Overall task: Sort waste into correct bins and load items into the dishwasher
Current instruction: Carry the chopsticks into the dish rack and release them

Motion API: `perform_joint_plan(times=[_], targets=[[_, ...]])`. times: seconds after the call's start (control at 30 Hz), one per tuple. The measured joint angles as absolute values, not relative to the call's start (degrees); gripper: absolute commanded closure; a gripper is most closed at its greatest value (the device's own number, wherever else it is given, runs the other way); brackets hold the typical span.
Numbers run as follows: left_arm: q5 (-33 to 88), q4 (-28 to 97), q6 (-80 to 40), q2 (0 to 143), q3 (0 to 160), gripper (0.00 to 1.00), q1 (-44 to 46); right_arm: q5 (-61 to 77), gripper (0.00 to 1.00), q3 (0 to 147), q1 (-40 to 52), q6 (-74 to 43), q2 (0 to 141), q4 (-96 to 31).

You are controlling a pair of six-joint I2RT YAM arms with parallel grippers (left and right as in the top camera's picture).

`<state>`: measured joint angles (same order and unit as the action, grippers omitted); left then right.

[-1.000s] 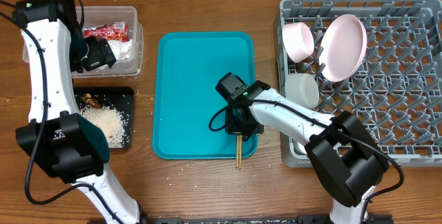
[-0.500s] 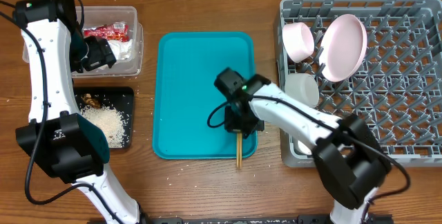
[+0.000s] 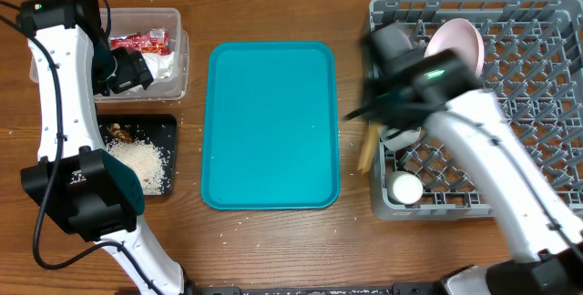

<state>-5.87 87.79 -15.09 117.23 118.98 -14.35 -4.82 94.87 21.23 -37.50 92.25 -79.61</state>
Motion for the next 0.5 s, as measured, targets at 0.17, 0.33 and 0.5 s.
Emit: perform_joint_plan(times=[0.17, 0.33, 0.5], targets=[[-5.9, 87.7, -15.1, 117.2, 119.0, 0.0, -14.3, -6.5, 0.96, 94.3, 2.2, -39.8, 92.1, -78.7], [-5.9, 87.7, -15.1, 117.2, 119.0, 0.0, -14.3, -6.9, 0.91, 91.6, -7.0, -40.4, 92.4, -73.1], [-5.9, 87.7, -15.1, 117.2, 119.0, 0.0, -14.3, -6.8, 0.74, 88.6, -9.4, -37.8, 94.7, -68.8]])
